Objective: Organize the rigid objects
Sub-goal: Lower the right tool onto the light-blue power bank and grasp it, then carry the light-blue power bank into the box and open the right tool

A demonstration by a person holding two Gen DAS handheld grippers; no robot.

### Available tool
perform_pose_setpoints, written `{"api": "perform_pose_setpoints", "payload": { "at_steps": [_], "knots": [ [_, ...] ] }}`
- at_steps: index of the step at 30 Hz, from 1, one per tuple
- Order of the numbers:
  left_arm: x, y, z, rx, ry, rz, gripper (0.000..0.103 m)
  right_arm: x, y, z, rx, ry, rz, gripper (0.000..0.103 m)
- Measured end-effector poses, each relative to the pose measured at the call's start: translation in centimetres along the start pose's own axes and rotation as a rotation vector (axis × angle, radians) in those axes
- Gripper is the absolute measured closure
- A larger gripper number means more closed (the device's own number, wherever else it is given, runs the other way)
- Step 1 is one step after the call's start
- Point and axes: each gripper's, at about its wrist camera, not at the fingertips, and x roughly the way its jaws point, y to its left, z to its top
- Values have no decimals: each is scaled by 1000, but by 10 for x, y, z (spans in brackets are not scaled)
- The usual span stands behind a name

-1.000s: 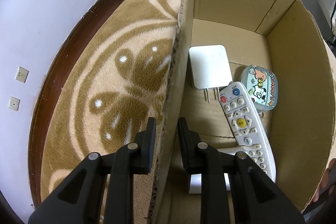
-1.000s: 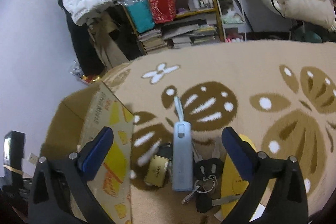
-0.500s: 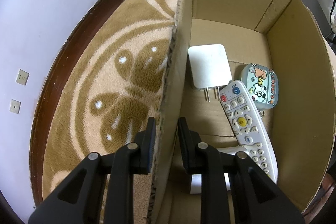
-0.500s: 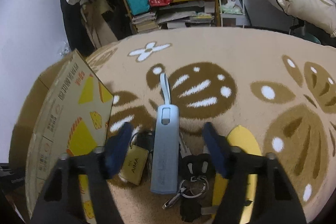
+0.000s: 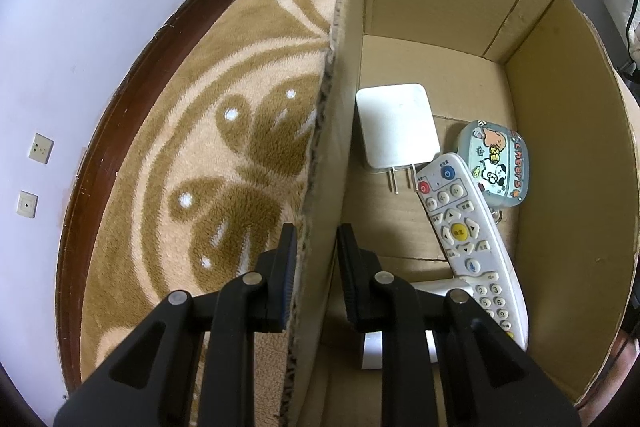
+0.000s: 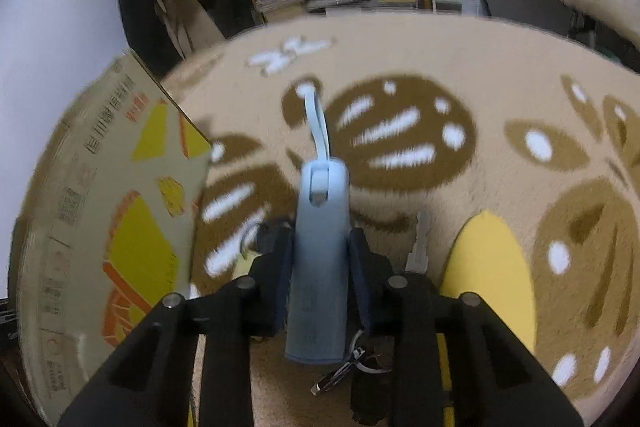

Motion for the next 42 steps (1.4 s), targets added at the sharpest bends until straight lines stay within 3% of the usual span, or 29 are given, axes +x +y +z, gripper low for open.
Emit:
{"api": "perform_pose_setpoints", "payload": {
  "at_steps": [12, 25, 35, 42],
  "knots": [
    [1, -2, 0, 6, 0, 4, 83, -17, -2, -4, 43, -55, -17, 74],
    [-1, -9, -3, 21, -4, 18, 83, -55, 7, 11, 88, -145, 111, 74],
    [-1, -14, -5, 31, -8, 29, 82, -125, 48, 30, 15, -346, 172, 74],
    [-2, -17, -4, 33, -8, 32, 82, -151, 64, 35, -16, -397, 253, 74]
  ]
}}
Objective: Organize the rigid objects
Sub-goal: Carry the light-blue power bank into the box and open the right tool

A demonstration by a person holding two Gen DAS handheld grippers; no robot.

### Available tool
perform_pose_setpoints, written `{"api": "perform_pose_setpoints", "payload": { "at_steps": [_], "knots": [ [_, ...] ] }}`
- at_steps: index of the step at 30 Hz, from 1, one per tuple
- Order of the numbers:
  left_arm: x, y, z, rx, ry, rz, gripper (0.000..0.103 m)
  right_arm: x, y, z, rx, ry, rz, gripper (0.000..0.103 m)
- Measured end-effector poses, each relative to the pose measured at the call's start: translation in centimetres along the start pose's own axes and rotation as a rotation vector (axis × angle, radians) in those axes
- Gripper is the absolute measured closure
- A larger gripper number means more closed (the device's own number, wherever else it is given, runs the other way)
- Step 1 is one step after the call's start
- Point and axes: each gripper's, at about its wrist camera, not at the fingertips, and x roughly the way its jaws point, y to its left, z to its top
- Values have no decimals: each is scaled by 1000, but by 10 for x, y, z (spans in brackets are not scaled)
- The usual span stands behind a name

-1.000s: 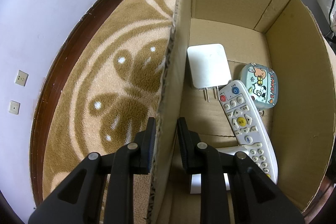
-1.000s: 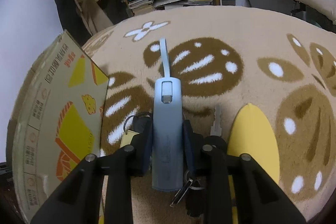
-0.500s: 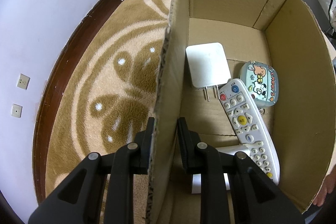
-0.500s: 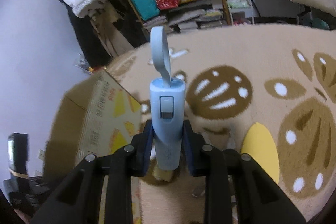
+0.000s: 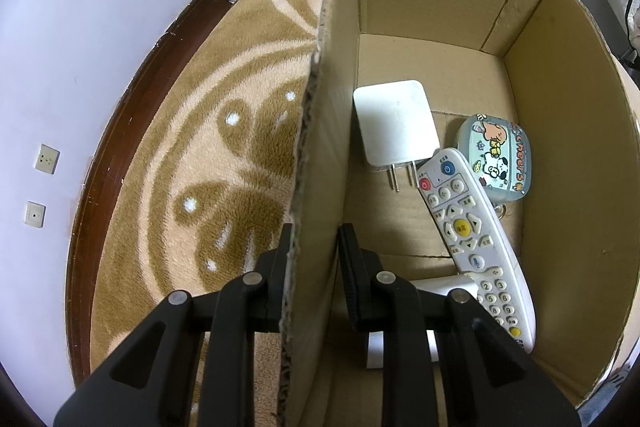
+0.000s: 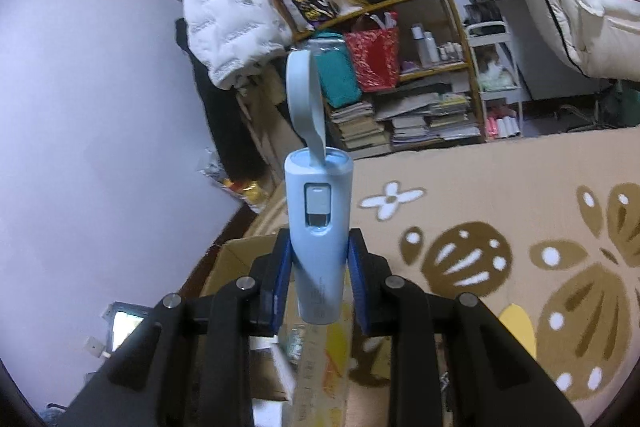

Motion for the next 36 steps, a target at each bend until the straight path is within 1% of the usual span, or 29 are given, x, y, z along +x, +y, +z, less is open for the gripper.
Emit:
{"api": "perform_pose_setpoints", "payload": {
  "at_steps": [5, 10, 12, 20, 26, 29, 32, 36],
  "knots": [
    [-1, 0, 1, -3, 0, -1, 82, 1, 14, -7, -62, -2, 24, 74],
    [0, 0, 1, -1, 1, -1, 82, 14, 25, -19, -72, 49, 87, 74],
    [0, 0, 1, -3, 1, -3, 82, 19, 31, -24, -93, 71, 95, 74],
    [-1, 2, 1, -4, 1, -4, 82, 44, 43, -51, -157, 176, 72, 74],
    [-1, 1, 2, 0, 0, 2, 82, 58, 31, -64, -132, 235, 46, 73],
    [-1, 0, 1, 6, -1, 4, 82, 57, 34, -65, -169, 229, 42, 72],
    [0, 3, 2, -8, 4, -6, 82, 57, 36, -65, -167, 227, 50, 71],
    [0, 3, 3, -3, 3, -3, 82, 54, 41, -62, -184, 213, 53, 70]
  ]
}}
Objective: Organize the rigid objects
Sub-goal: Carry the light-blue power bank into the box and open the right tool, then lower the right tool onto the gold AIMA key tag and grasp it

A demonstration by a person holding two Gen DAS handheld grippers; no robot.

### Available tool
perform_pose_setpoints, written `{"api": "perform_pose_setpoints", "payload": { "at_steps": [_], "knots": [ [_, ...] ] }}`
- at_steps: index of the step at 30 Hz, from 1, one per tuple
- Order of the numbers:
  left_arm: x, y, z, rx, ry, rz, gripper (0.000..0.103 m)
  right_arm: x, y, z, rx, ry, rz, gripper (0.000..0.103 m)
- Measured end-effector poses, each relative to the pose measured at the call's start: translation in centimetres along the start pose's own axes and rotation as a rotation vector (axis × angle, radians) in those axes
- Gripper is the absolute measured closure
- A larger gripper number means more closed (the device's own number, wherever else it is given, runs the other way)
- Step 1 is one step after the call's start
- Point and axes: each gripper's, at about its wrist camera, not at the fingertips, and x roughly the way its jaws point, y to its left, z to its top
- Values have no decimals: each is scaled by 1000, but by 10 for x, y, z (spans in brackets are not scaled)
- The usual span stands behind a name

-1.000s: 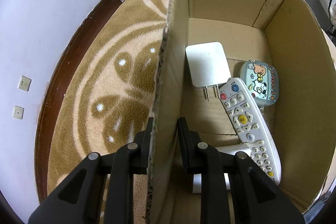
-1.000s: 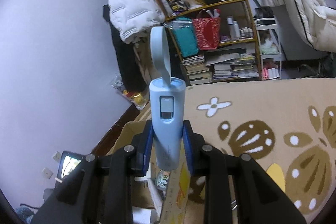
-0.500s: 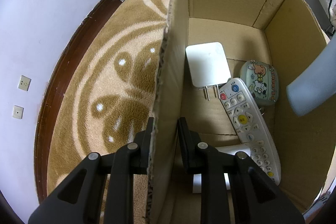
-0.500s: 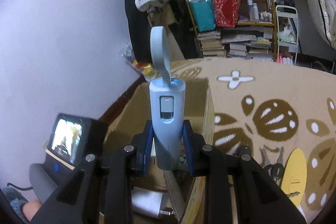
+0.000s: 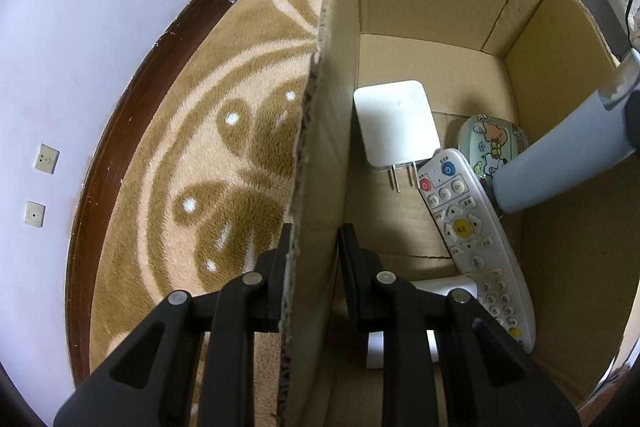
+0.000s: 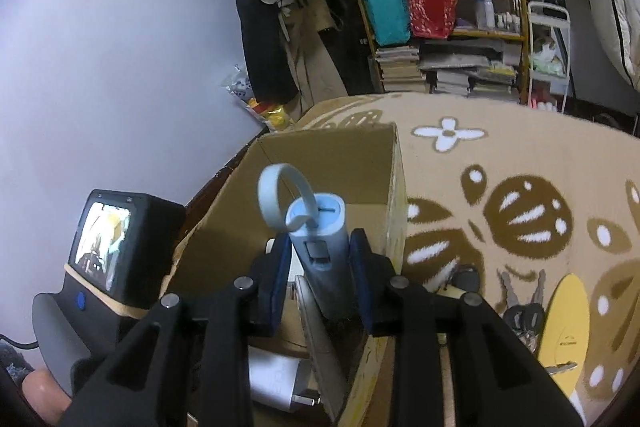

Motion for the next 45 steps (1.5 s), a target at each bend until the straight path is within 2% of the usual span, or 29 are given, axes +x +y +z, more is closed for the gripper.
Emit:
{"api": "perform_pose_setpoints", "payload": {
  "at_steps": [3, 5, 7, 11, 14, 18, 19, 20, 22, 29, 38, 39, 41, 45],
  "knots": [
    [0, -1, 0, -3, 1, -2, 82, -6, 1, 5, -3, -19, 12, 69],
    [0, -2, 0, 3, -1, 4, 82, -11, 3, 8, -23, -32, -4, 60],
    [0, -3, -1, 5, -2, 5, 82, -16, 5, 10, -35, -49, -33, 55],
    [0, -1, 0, -5, 2, 1, 82, -29, 1, 19, -9, -87, -19, 44],
    [0, -1, 1, -11, 6, 1, 82, -41, -7, 23, 0, -124, -65, 31],
    [0, -2, 2, -4, 9, 14, 82, -42, -21, 26, -9, -94, -122, 29],
    [1, -2, 3, -4, 9, 15, 82, -41, -24, 26, -6, -85, -131, 24],
    [1, -3, 3, -5, 11, 16, 82, -39, -29, 25, 4, -76, -140, 15],
    [1, -3, 3, -5, 11, 19, 81, -36, -42, 22, 31, -64, -147, 8],
    [1, -5, 3, -3, 11, 22, 81, -17, -79, 5, 108, 4, -184, 8],
    [0, -5, 3, 2, 11, 22, 81, 11, -108, -17, 220, 51, -131, 9],
    [0, -5, 3, 4, 11, 23, 81, 16, -110, -20, 226, 65, -130, 11],
    [0, -6, 3, 5, 11, 24, 81, 25, -110, -25, 233, 93, -126, 22],
    [1, -6, 3, 2, 14, 21, 81, 41, -107, -35, 209, 144, -132, 31]
  ]
}}
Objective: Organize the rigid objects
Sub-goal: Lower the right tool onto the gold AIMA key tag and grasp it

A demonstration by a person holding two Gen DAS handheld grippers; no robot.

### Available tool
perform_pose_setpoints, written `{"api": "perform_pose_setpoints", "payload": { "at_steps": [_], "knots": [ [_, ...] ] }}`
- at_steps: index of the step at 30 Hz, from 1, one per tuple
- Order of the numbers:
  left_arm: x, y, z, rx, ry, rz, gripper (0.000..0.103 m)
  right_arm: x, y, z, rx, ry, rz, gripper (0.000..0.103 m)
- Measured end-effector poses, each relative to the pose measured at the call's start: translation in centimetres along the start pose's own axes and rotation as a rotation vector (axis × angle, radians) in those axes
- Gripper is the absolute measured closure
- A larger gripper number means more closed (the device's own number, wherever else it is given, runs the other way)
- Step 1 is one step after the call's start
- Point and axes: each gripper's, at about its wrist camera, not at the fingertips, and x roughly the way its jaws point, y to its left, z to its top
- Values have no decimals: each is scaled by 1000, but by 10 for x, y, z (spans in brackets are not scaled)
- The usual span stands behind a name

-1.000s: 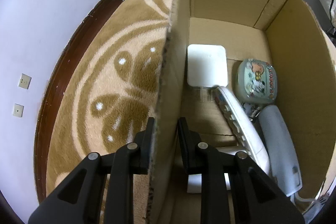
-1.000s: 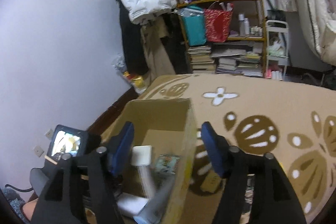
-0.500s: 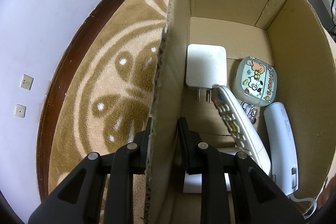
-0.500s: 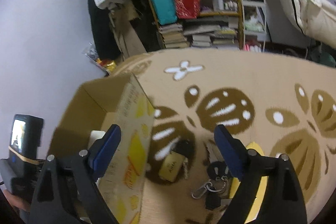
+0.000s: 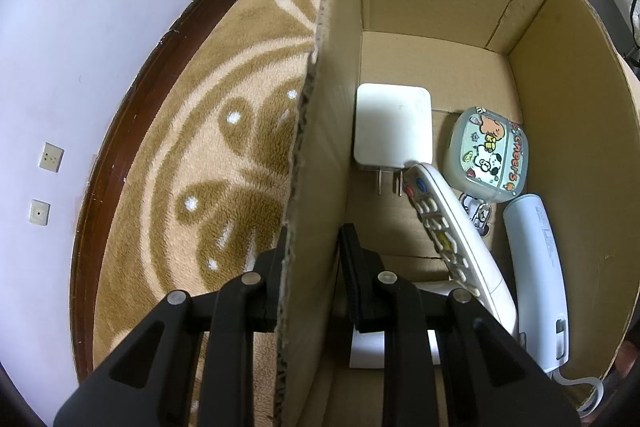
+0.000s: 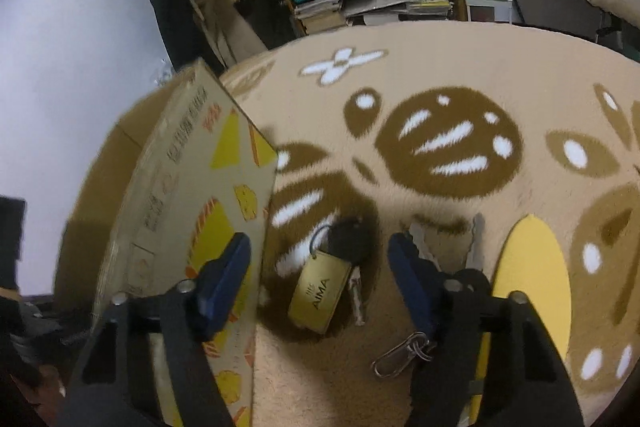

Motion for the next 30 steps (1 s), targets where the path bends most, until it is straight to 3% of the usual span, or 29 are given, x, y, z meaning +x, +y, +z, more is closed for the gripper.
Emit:
{"api": "perform_pose_setpoints", "payload": {
  "at_steps": [6, 15, 20, 30],
  "knots": [
    [0, 0, 1, -3, 1, -2, 81, 20, -4, -7, 7, 65, -26, 33],
    [0, -1, 1, 8, -2, 7, 81, 30, 0, -10, -22, 58, -101, 44],
    [0, -2, -1, 14, -5, 7, 81, 25, 5, -13, -72, 70, -161, 75],
    [0, -2, 1, 4, 1, 0, 81, 8, 6, -11, -78, 10, -191, 75]
  ]
}}
